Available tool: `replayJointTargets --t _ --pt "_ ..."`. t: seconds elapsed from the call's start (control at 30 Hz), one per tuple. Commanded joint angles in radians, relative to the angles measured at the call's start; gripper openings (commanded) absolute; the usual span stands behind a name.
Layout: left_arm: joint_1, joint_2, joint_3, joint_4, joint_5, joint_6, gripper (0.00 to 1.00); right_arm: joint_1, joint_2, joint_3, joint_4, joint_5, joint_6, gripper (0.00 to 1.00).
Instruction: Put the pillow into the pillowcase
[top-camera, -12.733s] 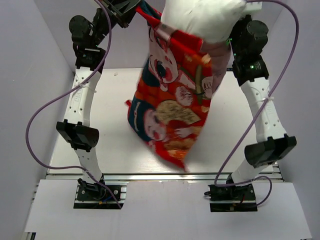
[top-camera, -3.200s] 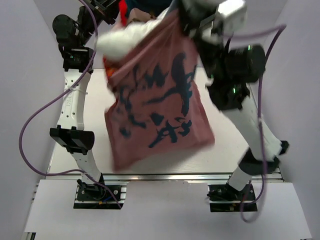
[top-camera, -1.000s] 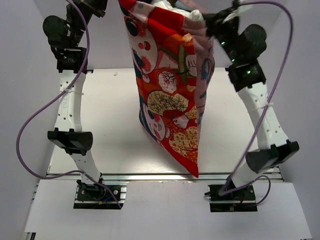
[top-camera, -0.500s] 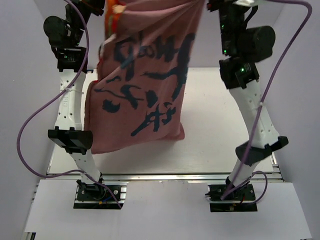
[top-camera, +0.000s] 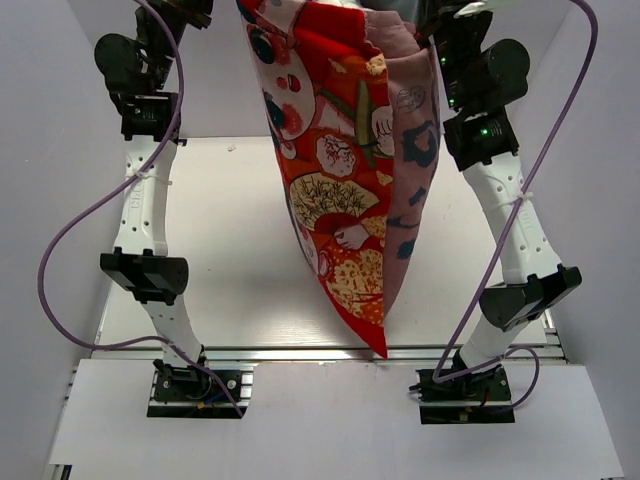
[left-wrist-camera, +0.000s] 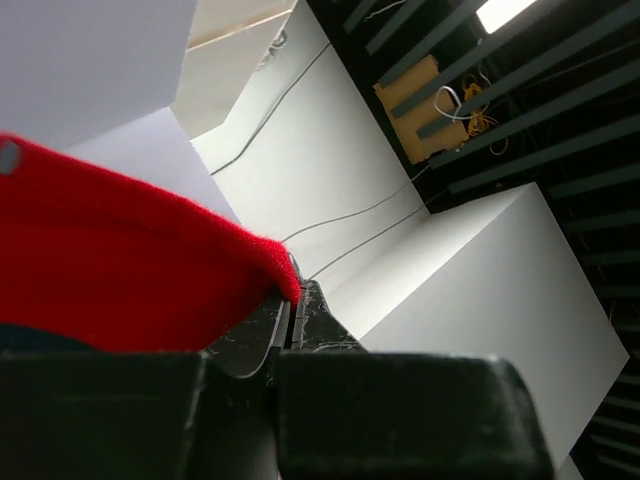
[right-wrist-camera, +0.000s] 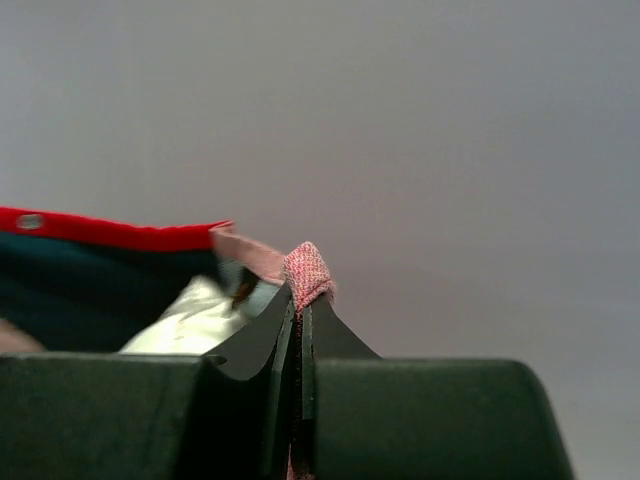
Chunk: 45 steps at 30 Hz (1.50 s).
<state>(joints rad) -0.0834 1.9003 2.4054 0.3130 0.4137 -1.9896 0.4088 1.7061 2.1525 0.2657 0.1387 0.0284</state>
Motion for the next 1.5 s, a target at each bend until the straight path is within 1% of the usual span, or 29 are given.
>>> replayJointTargets --t 0.0,0.07,0.17,0.2,0.3,0.37,0.43,0.47,0.53,0.57,0.6,0.67,0.7,0.73,0.77,0.8,0.87,0.9,1.0,1.07,1.17,1.23,1.27,1.3,1.33,1.37,1.4,1.43,1.47 --pt "0.01 -0.004 0.07 0.116 -0.105 -0.061 0.0 0.083 -0.027 0.092 0.032 -0.126 0.061 0.0" --pt "0.01 0.006 0.072 0.144 -0.118 -0.063 0.0 0.149 -0.01 0.098 0.033 -0.158 0.024 0.0" --pt "0.01 0.011 0.074 0.19 -0.147 -0.063 0.0 0.3 0.035 0.139 0.063 -0.166 -0.057 0.0" --pt "0.01 0.013 0.072 0.198 -0.156 -0.06 0.0 0.368 0.076 0.197 0.079 -0.163 -0.074 0.0" --pt "0.01 0.008 0.072 0.205 -0.182 -0.061 0.0 0.477 0.151 0.309 0.137 -0.139 -0.131 0.0" --pt "0.01 0.003 0.072 0.202 -0.197 -0.06 0.0 0.511 0.165 0.32 0.243 -0.065 -0.188 0.0" --pt "0.01 0.003 0.08 0.193 -0.207 -0.057 0.0 0.519 0.162 0.317 0.3 -0.024 -0.206 0.0" --pt "0.01 0.005 0.081 0.184 -0.205 -0.055 0.0 0.518 0.153 0.305 0.314 0.036 -0.22 0.0" --pt "0.008 0.008 0.078 0.176 -0.194 -0.045 0.0 0.466 0.101 0.253 0.322 0.082 -0.242 0.0" --pt "0.004 0.011 0.074 0.163 -0.182 -0.038 0.0 0.426 0.074 0.168 0.302 0.107 -0.213 0.0" --pt "-0.019 0.011 0.066 0.163 -0.165 -0.028 0.0 0.326 0.014 0.12 0.288 0.11 -0.132 0.0" --pt "-0.058 0.014 0.031 0.167 -0.161 -0.014 0.0 0.215 -0.043 -0.028 0.245 0.119 -0.055 0.0" --pt "-0.102 0.028 0.026 0.166 -0.15 0.003 0.0 0.118 -0.093 -0.078 0.233 0.118 -0.036 0.0" --pt "-0.128 0.039 0.026 0.161 -0.144 0.012 0.0 0.072 -0.12 -0.129 0.221 0.111 0.008 0.0" --pt "-0.181 0.049 0.024 0.158 -0.133 0.029 0.0 -0.023 -0.175 -0.232 0.196 0.081 0.034 0.0" --pt "-0.209 0.069 0.021 0.153 -0.106 0.04 0.0 -0.069 -0.204 -0.282 0.179 0.052 0.095 0.0" --pt "-0.268 0.08 -0.029 0.164 -0.073 0.049 0.0 -0.137 -0.261 -0.377 0.164 0.001 0.125 0.0" --pt "-0.323 0.08 -0.058 0.173 -0.06 0.06 0.0 -0.186 -0.316 -0.467 0.164 -0.01 0.128 0.0" --pt "-0.419 0.059 -0.214 0.215 -0.012 0.081 0.0 -0.251 -0.401 -0.604 0.15 -0.054 0.14 0.0" --pt "-0.456 0.025 -0.363 0.264 -0.015 0.087 0.0 -0.272 -0.434 -0.658 0.139 -0.074 0.127 0.0" --pt "-0.501 -0.003 -0.51 0.324 -0.036 0.091 0.0 -0.291 -0.493 -0.752 0.135 -0.08 0.096 0.0" --pt "-0.509 -0.003 -0.551 0.343 -0.039 0.091 0.05 -0.301 -0.502 -0.782 0.115 -0.073 0.081 0.0" --pt "-0.515 0.008 -0.561 0.348 -0.044 0.095 0.11 -0.309 -0.505 -0.787 0.104 -0.062 0.062 0.0" --pt "-0.518 0.017 -0.568 0.35 -0.044 0.097 0.23 -0.312 -0.504 -0.784 0.093 -0.048 0.048 0.04" --pt "-0.521 0.026 -0.565 0.348 -0.039 0.1 0.3 -0.315 -0.5 -0.772 0.078 -0.009 0.035 0.24" --pt "-0.529 0.051 -0.56 0.35 -0.035 0.103 0.37 -0.324 -0.491 -0.761 0.037 0.013 0.022 0.33" --pt "-0.53 0.065 -0.537 0.353 -0.03 0.103 0.5 -0.333 -0.49 -0.752 0.02 0.031 0.001 0.43" --pt "-0.533 0.08 -0.522 0.353 -0.026 0.103 0.56 -0.343 -0.488 -0.746 0.009 0.053 -0.013 0.62" --pt "-0.536 0.094 -0.502 0.356 -0.021 0.104 0.61 -0.367 -0.488 -0.737 -0.003 0.064 -0.024 0.7"
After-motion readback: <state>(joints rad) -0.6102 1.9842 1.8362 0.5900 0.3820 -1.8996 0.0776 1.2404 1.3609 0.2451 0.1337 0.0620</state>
